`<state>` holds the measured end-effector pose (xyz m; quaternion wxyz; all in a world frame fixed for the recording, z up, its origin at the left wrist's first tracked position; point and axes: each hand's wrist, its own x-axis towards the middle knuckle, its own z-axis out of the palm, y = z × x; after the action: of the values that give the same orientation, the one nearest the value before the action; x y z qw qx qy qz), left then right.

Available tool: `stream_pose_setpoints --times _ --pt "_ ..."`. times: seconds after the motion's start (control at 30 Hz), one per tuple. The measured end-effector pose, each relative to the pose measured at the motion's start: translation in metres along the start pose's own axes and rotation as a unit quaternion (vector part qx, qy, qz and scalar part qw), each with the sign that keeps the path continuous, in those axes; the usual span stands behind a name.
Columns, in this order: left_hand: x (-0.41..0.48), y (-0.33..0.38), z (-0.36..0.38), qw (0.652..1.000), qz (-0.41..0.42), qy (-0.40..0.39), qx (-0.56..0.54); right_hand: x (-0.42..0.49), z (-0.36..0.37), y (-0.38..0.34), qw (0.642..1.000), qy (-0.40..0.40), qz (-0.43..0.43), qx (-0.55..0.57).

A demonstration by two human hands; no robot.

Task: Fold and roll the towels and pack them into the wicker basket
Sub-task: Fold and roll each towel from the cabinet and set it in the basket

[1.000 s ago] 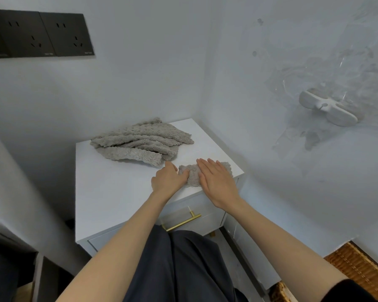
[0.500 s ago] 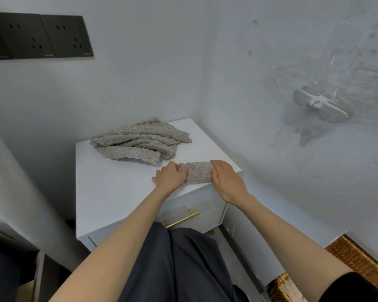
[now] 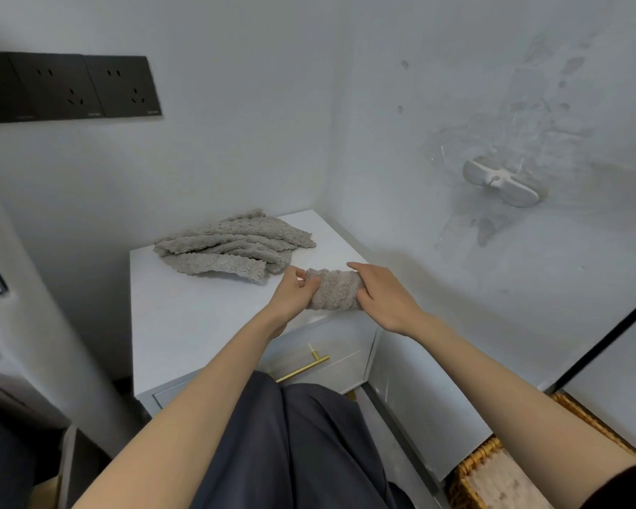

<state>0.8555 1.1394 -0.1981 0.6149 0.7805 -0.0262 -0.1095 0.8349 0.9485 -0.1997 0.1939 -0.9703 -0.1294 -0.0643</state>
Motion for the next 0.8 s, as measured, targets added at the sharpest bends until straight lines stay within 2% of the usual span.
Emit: stream_pose_setpoints --times 0.13,0.43,0.8 --pt "-0.014 0.013 0.004 0.999 0.032 -0.027 -0.013 -0.014 -0.013 -0.004 1.000 0.001 -0.014 0.008" --pt "-0.053 0.017 0.024 0.990 0.074 -0.117 0.032 -0.076 -0.032 -0.003 0.986 -0.083 0.069 0.130" --pt "-0.088 -0.018 0.081 0.978 0.052 -0.200 0.025 -0.163 -0.011 0.018 0.960 -0.058 0.125 0.242"
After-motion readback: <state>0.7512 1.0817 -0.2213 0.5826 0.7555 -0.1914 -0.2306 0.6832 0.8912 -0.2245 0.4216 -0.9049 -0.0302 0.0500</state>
